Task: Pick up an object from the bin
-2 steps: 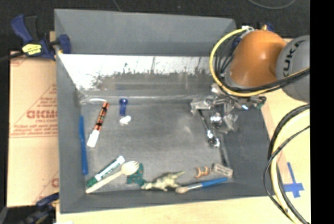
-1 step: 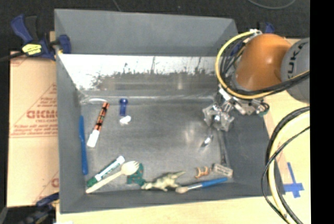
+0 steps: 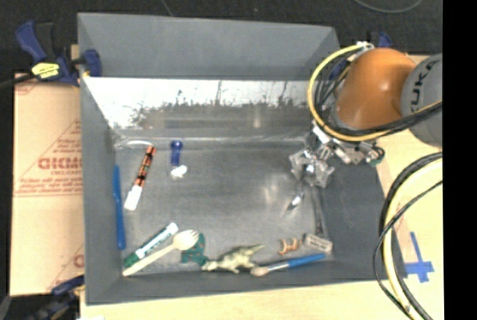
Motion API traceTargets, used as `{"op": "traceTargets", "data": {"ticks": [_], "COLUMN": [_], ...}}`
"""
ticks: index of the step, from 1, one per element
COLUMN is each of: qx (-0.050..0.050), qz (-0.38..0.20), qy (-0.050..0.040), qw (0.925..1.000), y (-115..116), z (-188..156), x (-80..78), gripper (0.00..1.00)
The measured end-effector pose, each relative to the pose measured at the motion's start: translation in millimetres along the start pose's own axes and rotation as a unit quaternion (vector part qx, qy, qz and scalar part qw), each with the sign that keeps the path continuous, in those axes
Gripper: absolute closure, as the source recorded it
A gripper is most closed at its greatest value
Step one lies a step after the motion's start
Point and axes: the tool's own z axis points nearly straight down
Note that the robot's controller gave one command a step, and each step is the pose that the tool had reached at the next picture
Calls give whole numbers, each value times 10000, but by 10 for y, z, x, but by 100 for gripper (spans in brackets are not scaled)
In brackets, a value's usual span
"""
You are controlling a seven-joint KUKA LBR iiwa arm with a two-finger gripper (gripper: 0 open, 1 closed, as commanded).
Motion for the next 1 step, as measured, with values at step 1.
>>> {"op": "traceTargets", "data": {"ticks": [1], "qx": [-36], "qz": [2], "qy": [27], "qw": [10000], "y": [18], "z": [-210], "x": [11], "gripper": [100]}}
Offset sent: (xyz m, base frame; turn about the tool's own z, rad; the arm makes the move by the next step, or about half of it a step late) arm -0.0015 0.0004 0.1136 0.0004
